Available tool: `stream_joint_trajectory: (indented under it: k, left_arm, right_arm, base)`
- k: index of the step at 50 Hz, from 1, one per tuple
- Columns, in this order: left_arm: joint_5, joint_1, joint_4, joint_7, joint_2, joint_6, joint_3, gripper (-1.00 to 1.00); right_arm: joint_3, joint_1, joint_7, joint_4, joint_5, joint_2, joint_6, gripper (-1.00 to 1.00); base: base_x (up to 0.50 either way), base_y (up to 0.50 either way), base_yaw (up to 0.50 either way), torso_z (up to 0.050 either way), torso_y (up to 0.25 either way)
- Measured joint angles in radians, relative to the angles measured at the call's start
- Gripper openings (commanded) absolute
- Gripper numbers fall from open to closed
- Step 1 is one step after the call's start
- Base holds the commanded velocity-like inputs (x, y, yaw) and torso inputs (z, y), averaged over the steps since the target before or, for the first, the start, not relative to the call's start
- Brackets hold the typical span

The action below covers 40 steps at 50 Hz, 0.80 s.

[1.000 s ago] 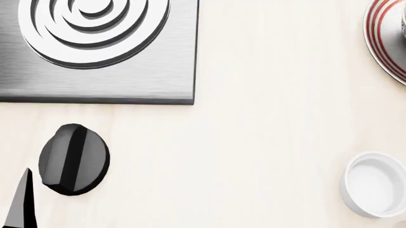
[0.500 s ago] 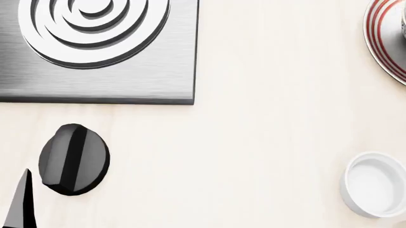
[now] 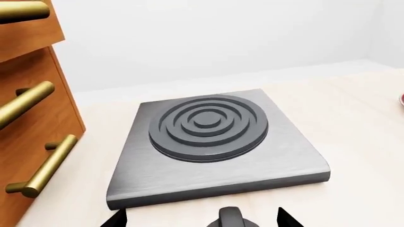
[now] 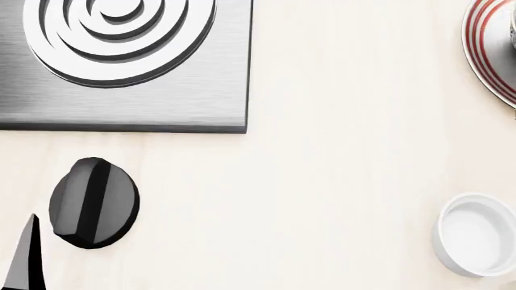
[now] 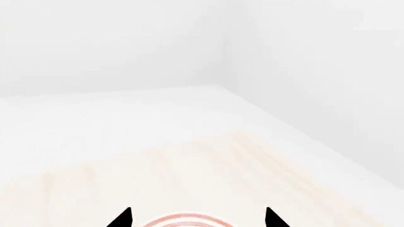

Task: Pick the akita bowl next to the ramekin and place it on the plate.

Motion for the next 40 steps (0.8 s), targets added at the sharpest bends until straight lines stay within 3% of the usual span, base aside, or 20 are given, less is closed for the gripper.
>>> stream_joint_trajectory:
  k: [40]
  left_arm:
    - [0.004, 0.000, 0.018, -0.015, 0.010, -0.026, -0.002, 1.00]
  right_arm:
    - [-0.111, -0.132, 0.299, -0.552, -0.322, 0.199, -0.032, 1.00]
  base:
    - [0.00, 0.00, 0.00, 0.000, 0.000]
